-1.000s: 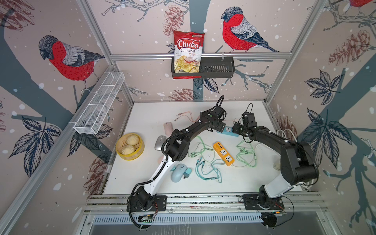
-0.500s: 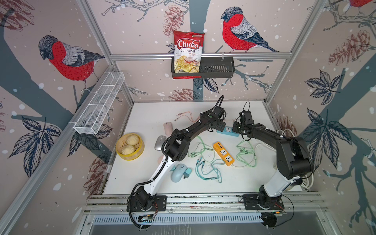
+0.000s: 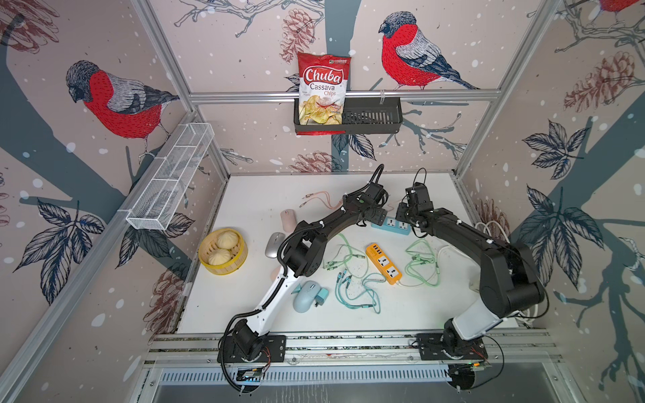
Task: Unplug the wireless mouse
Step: Remove the plug from the socket.
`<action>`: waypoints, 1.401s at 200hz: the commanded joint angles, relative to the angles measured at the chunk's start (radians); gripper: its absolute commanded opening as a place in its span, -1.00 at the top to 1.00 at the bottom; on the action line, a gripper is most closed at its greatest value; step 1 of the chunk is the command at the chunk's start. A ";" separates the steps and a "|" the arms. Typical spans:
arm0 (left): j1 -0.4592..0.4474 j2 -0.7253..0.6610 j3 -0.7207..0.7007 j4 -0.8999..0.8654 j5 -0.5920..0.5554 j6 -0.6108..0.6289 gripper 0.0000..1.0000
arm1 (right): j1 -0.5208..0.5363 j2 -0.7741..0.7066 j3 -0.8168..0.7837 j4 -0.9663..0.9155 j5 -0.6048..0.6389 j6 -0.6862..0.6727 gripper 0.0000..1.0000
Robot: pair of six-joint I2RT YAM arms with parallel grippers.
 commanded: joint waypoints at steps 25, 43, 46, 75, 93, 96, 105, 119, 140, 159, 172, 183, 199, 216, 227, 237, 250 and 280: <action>-0.002 -0.088 -0.007 -0.206 -0.003 0.005 -0.73 | -0.004 -0.059 -0.010 -0.010 -0.075 -0.021 0.80; -0.002 -0.260 -0.117 -0.120 0.069 0.057 -0.73 | -0.012 -0.106 -0.020 -0.013 -0.171 -0.038 0.81; -0.002 -0.301 -0.155 -0.091 0.077 0.072 -0.73 | -0.014 -0.113 -0.019 -0.016 -0.192 -0.042 0.81; -0.002 -0.695 -0.661 0.308 0.260 0.316 -0.70 | -0.019 -0.165 -0.026 -0.045 -0.425 -0.068 0.80; -0.002 -0.916 -0.982 0.584 0.413 0.493 -0.70 | -0.007 -0.188 -0.048 -0.039 -0.553 -0.060 0.81; -0.002 -0.951 -1.030 0.627 0.430 0.513 -0.69 | -0.003 -0.192 -0.052 -0.035 -0.572 -0.058 0.81; -0.002 -1.040 -1.149 0.735 0.480 0.563 -0.67 | 0.011 -0.200 -0.062 -0.026 -0.642 -0.050 0.81; -0.002 -1.132 -1.255 0.812 0.512 0.594 -0.69 | 0.044 -0.208 -0.077 -0.013 -0.714 -0.035 0.81; -0.002 -1.174 -1.271 0.737 0.552 0.660 -0.68 | 0.110 -0.235 -0.113 0.043 -0.767 0.012 0.81; -0.002 -1.183 -1.299 0.717 0.564 0.702 -0.67 | 0.161 -0.258 -0.135 0.099 -0.799 0.062 0.81; -0.002 -1.177 -1.307 0.723 0.523 0.701 -0.67 | 0.190 -0.267 -0.135 0.120 -0.812 0.085 0.81; -0.002 -1.161 -1.295 0.701 0.497 0.705 -0.64 | 0.210 -0.274 -0.134 0.131 -0.813 0.100 0.81; -0.002 -1.137 -1.282 0.670 0.456 0.716 -0.58 | 0.229 -0.284 -0.131 0.142 -0.807 0.117 0.82; -0.002 -1.116 -1.282 0.644 0.410 0.718 -0.41 | 0.238 -0.290 -0.119 0.138 -0.798 0.123 0.82; -0.003 -1.108 -1.252 0.624 0.407 0.725 -0.30 | 0.241 -0.293 -0.112 0.134 -0.790 0.124 0.83; -0.002 -1.107 -1.252 0.621 0.405 0.723 -0.19 | 0.243 -0.291 -0.105 0.129 -0.788 0.122 0.83; -0.003 -1.107 -1.257 0.630 0.394 0.717 0.27 | 0.243 -0.287 -0.094 0.118 -0.783 0.116 0.84; -0.003 -1.107 -1.261 0.644 0.344 0.691 1.00 | 0.243 -0.287 -0.086 0.104 -0.773 0.108 0.85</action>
